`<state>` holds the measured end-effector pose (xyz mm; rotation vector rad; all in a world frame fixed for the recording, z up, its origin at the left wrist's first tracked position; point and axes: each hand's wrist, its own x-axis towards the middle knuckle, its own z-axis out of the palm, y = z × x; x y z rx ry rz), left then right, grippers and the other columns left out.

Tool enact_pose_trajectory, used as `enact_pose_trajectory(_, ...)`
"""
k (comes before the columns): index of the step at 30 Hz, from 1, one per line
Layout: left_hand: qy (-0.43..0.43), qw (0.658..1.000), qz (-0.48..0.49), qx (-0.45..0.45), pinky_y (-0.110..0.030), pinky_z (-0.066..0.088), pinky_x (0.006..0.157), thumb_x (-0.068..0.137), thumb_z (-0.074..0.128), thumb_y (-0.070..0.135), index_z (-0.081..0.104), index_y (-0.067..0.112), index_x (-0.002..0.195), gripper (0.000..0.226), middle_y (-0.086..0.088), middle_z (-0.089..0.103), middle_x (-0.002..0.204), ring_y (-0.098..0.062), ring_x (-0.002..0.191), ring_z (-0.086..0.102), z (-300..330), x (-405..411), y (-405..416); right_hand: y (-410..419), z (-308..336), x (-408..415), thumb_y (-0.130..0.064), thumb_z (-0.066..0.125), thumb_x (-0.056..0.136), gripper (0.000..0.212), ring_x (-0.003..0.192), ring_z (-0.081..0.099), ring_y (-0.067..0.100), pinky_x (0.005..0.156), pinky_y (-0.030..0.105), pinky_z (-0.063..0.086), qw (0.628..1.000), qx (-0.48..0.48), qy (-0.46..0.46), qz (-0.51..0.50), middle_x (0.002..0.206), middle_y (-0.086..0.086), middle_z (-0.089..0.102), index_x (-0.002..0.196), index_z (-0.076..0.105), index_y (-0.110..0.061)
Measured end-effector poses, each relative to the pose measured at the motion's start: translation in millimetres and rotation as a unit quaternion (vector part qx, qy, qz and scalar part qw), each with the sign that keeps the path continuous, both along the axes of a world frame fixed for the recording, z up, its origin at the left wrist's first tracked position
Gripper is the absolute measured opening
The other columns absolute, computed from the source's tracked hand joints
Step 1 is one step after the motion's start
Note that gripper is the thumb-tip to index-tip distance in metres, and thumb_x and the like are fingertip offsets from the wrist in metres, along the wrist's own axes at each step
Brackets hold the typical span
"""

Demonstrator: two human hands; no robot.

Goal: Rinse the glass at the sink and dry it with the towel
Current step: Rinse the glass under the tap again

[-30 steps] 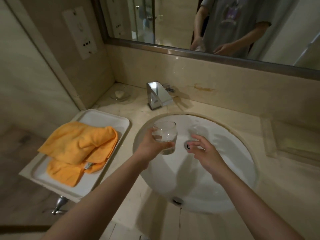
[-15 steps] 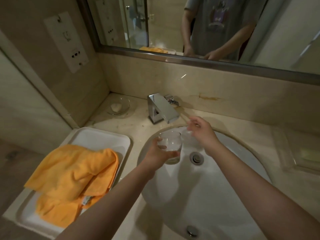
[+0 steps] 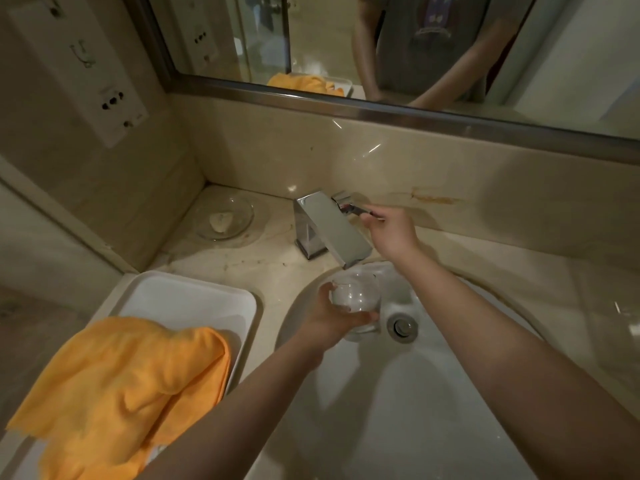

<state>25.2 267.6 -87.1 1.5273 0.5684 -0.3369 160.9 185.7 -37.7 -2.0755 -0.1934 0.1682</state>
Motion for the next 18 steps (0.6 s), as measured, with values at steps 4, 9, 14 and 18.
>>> enact_pose_trajectory(4,0.006,1.0,-0.001,-0.029,-0.027,0.051,0.08,0.064,0.085,0.026,0.026,0.028,0.137,0.094,-0.005,0.06,0.112,-0.017,0.099,0.061,-6,4,-2,2,-7,10,-0.008,0.052,0.091,0.025,0.096,0.059,0.017,0.079,0.021,0.037,1.0,0.004,0.013,-0.013,0.111,0.013,0.068,0.111,0.067,-0.004)
enact_pose_trajectory(9,0.017,0.998,0.003,-0.062,-0.016,0.05,0.063,0.074,0.078,0.017,0.032,0.032,0.127,0.072,0.002,0.063,0.091,-0.008,0.079,0.061,-11,6,-3,1,-10,15,-0.012,0.052,0.092,0.025,0.089,0.055,0.013,0.078,0.021,0.038,0.999,0.025,0.041,-0.022,0.097,0.003,0.066,0.11,0.068,-0.01)
enact_pose_trajectory(14,0.035,0.995,0.012,-0.091,-0.027,0.054,0.08,0.073,0.078,0.022,0.036,0.032,0.128,0.07,-0.003,0.059,0.118,-0.021,0.103,0.063,-17,9,-3,-3,-11,7,-0.024,0.045,0.097,0.026,0.079,0.058,0.012,0.076,0.031,0.046,0.997,0.038,0.073,0.009,0.092,0.0,0.065,0.111,0.062,-0.012)
enact_pose_trajectory(18,0.043,0.993,0.008,-0.114,-0.034,0.054,0.087,0.072,0.078,0.031,0.035,0.029,0.135,0.077,-0.002,0.059,0.122,-0.021,0.103,0.064,-25,10,-1,-19,-29,-20,-0.035,0.039,0.098,0.037,0.099,0.057,0.014,0.094,0.037,0.044,0.988,0.052,0.144,-0.006,0.117,0.001,0.06,0.127,0.051,-0.015)
